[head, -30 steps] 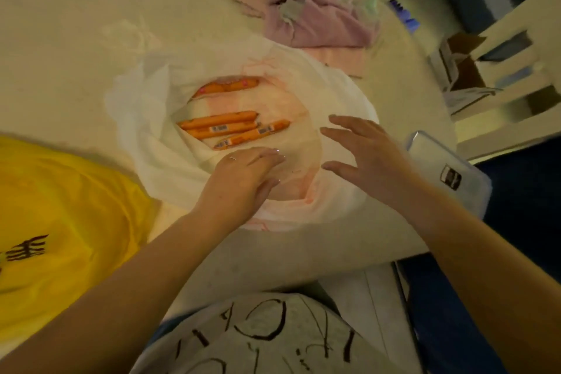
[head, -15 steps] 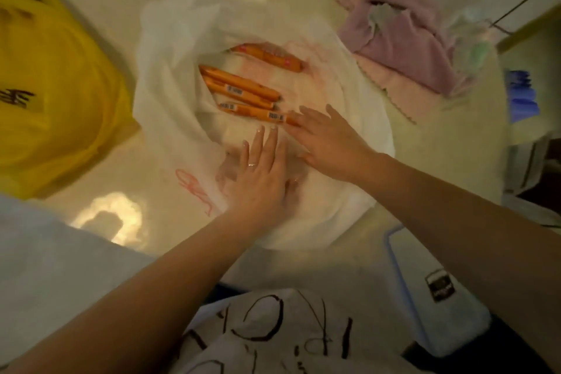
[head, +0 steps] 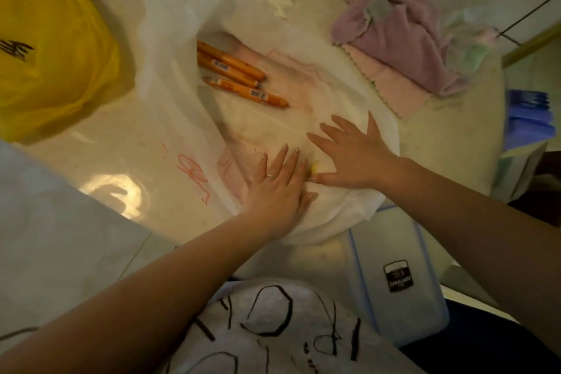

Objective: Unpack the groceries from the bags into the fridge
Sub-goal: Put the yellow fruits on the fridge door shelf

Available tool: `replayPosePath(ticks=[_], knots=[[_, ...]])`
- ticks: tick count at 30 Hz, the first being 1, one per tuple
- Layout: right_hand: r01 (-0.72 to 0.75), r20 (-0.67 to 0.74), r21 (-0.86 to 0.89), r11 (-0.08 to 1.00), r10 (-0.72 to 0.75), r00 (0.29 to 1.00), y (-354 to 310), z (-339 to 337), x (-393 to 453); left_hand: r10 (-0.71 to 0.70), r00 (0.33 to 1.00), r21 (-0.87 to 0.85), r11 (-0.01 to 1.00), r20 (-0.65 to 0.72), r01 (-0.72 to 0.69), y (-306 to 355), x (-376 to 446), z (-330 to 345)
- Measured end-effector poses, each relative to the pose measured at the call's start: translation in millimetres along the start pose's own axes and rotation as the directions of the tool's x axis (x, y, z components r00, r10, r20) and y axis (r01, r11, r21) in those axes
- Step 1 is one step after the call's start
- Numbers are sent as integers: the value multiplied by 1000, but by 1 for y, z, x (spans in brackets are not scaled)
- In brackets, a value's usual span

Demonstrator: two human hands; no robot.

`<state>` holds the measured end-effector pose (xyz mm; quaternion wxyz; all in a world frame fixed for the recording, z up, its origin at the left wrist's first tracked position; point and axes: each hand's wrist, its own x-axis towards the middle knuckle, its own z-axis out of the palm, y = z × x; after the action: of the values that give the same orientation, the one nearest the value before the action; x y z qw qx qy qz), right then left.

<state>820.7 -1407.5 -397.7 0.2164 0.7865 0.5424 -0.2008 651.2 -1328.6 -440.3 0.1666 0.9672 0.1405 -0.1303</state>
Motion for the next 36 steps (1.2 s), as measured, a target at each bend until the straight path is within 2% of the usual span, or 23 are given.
replayPosePath(ticks=[4, 9, 12, 16, 21, 25, 29, 32, 36], knots=[[32, -46, 34, 999, -31, 998, 6, 7, -16, 82, 996, 0, 997, -38, -82, 6, -4, 7], [182, -180, 68, 981, -168, 969, 7, 7, -30, 157, 975, -53, 985, -156, -167, 3, -14, 14], [164, -250, 109, 980, -133, 959, 3, 6, -34, 125, 967, -152, 975, -222, -161, 1, -21, 9], [71, -239, 87, 994, -48, 970, -13, 4, -35, 13, 939, -215, 972, -344, -92, 3, -26, 3], [-35, -83, 30, 999, 38, 996, -21, 8, -34, -106, 969, -303, 952, -225, 34, 2, -23, 4], [-66, -32, -24, 998, 65, 997, -25, 13, -35, -143, 985, -220, 968, -98, 119, 5, -28, 6], [-80, -86, 45, 996, 84, 993, -30, 19, -38, -134, 990, -200, 972, -32, 125, 8, -35, 7], [-69, -149, 105, 992, 85, 985, -32, 21, -44, -115, 993, -194, 975, -37, 105, 12, -38, 5], [-73, -204, 122, 990, 97, 974, -37, 25, -50, -140, 990, -268, 955, -29, 127, 12, -39, 10]])
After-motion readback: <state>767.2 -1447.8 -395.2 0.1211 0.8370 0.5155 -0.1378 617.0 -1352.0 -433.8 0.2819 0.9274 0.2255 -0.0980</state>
